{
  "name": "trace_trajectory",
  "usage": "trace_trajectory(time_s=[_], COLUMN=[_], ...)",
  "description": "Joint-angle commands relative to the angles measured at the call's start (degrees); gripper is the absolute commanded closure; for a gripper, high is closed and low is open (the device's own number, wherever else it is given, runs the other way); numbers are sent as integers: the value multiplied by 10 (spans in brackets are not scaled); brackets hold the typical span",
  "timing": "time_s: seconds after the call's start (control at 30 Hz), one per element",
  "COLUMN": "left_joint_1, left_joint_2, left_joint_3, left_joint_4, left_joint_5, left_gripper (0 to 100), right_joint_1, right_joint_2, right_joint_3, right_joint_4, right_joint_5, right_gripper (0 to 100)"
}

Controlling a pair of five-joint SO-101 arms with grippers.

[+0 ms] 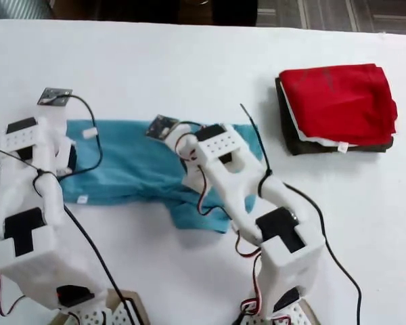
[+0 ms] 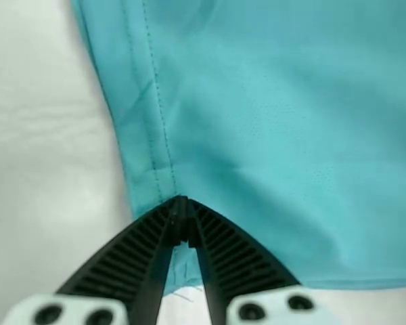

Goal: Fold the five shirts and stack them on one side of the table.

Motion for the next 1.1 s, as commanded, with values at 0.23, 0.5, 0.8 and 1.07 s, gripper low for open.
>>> trace_trajectory(time_s=[0.23,0.5,0.8,1.07], left_joint_1=[3,2,2,2], left_joint_2=[-30,-30,-30,-30], left_joint_3=[-7,-7,-7,-7], left_joint_4=[-6,-6,-6,-7], left_joint_5=[-4,-4,-4,-4], left_gripper=[973,973,973,973], right_joint_1=[7,6,-3,-36], right_joint_2=[-19,82,134,64], right_joint_3=[-120,-267,-368,-344], right_joint_4=[37,33,214,300], right_joint_5=[5,37,37,35], right_gripper=[978,978,974,976])
